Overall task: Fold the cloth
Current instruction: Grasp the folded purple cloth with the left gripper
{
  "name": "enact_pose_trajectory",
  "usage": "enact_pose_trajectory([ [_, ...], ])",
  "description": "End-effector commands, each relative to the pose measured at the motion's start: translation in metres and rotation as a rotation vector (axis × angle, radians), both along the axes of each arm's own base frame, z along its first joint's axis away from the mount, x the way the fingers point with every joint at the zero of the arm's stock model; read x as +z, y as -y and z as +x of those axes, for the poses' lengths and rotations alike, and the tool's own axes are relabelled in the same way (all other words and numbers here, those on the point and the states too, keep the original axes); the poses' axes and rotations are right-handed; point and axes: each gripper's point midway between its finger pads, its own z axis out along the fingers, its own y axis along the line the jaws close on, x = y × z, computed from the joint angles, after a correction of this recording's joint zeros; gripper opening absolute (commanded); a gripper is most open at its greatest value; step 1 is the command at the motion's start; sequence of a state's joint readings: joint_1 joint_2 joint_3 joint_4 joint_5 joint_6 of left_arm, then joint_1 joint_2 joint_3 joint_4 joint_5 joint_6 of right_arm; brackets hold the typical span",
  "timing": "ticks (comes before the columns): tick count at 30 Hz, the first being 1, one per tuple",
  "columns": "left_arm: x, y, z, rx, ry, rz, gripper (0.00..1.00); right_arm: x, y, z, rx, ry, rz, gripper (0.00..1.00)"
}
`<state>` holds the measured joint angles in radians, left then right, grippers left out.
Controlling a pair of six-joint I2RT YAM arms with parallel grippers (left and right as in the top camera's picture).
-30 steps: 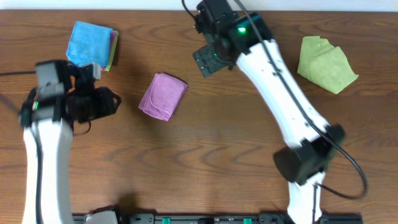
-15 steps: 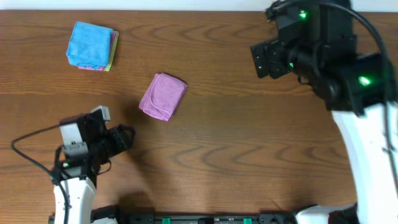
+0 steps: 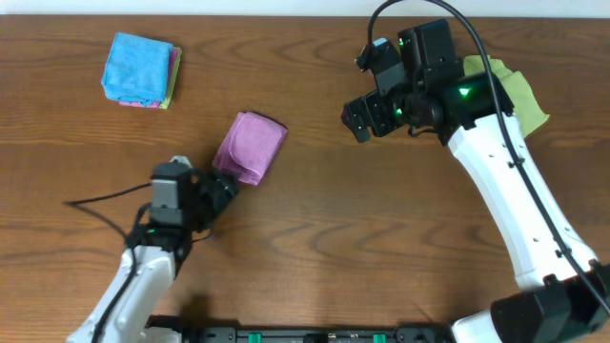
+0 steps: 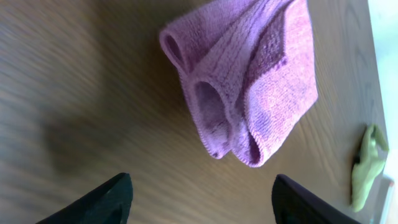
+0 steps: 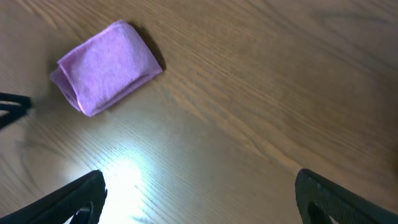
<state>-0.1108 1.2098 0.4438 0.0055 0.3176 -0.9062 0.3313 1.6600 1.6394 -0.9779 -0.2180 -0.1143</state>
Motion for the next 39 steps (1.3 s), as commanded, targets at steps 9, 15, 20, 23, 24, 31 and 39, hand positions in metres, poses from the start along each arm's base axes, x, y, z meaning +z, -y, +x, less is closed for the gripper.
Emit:
enact_pose_trajectory([
  [9,-0.042,0.003,0.012,0.332,-0.130,-0.075,0.85,0.016,-0.008,0.000,0.031,0.043,0.031,0.98],
  [15,-0.036,0.026,0.036,0.279,-0.059,-0.199,0.92,0.016,-0.008,0.000,0.031,0.043,0.031,0.98],
  [20,-0.044,0.028,0.036,0.272,-0.074,-0.201,0.98,0.015,-0.008,-0.001,0.034,0.043,0.028,0.98],
  [23,-0.051,0.028,0.037,0.273,-0.082,-0.199,0.98,0.016,-0.008,0.000,0.034,0.045,0.029,0.99],
  [24,-0.054,0.028,0.037,0.273,-0.086,-0.197,0.98,0.016,-0.008,0.000,0.034,0.045,0.029,0.98],
  [31,-0.074,0.030,0.044,0.269,-0.085,-0.200,0.93,0.000,-0.007,-0.004,0.038,-0.003,0.013,0.88],
  [39,-0.075,0.037,0.059,0.166,0.008,-0.199,0.08,-0.006,-0.004,-0.012,0.037,-0.048,-0.003,0.82],
])
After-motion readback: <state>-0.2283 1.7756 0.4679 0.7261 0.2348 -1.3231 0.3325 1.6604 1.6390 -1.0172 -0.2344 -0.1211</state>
